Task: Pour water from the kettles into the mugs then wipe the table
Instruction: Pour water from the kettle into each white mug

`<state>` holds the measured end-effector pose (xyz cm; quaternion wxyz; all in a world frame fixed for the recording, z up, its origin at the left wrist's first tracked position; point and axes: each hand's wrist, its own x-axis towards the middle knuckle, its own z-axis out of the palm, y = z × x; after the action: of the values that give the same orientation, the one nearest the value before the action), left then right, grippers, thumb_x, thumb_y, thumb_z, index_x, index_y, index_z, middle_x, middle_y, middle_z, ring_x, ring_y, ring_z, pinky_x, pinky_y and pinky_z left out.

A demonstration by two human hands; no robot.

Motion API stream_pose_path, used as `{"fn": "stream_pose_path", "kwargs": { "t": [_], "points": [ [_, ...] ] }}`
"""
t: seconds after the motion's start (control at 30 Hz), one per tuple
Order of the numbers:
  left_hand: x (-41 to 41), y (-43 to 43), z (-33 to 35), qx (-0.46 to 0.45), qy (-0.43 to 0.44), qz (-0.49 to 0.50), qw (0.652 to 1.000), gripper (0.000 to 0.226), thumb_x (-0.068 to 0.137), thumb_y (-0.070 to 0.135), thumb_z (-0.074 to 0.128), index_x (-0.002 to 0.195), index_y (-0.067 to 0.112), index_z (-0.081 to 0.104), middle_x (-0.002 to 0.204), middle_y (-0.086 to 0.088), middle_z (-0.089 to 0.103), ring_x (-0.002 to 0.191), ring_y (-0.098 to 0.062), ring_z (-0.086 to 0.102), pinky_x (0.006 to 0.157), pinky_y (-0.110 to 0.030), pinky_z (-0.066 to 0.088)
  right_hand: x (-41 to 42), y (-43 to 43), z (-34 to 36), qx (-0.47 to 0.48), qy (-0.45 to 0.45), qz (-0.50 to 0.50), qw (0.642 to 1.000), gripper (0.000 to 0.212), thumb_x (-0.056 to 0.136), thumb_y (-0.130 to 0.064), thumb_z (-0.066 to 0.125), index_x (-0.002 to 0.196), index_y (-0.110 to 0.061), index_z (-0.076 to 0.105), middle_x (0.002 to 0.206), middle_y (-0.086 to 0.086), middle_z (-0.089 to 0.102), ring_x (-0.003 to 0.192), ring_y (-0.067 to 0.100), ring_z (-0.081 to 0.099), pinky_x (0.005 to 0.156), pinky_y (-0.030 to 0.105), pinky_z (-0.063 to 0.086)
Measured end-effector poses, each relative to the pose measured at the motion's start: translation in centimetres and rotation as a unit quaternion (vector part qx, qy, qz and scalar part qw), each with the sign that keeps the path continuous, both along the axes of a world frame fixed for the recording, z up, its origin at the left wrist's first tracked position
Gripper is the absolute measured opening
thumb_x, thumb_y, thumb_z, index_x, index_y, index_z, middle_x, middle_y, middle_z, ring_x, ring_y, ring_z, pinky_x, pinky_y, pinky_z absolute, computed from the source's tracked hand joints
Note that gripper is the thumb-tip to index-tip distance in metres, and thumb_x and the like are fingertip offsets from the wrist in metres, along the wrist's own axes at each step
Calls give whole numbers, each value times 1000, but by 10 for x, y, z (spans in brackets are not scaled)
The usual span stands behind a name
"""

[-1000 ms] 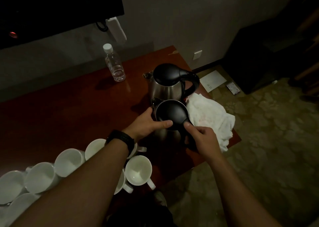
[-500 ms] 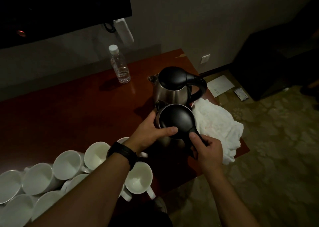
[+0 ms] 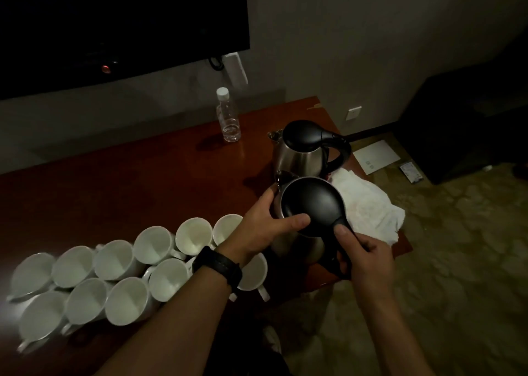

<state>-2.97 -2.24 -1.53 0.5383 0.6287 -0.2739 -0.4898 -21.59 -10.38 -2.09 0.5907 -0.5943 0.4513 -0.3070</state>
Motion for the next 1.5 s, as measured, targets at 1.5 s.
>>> {"fn": "stream_pose_path", "kwargs": {
  "t": [1.5],
  "points": [
    [-115, 126, -33, 45, 70, 100, 992, 84, 61, 39, 95, 135, 40, 55, 131, 15, 69, 124, -7, 63, 109, -37, 51, -88, 67, 14, 56, 220, 81, 971, 25, 82, -13, 81, 59, -16, 75, 42, 17, 54, 37, 17, 49, 42, 27, 36]
  ]
}}
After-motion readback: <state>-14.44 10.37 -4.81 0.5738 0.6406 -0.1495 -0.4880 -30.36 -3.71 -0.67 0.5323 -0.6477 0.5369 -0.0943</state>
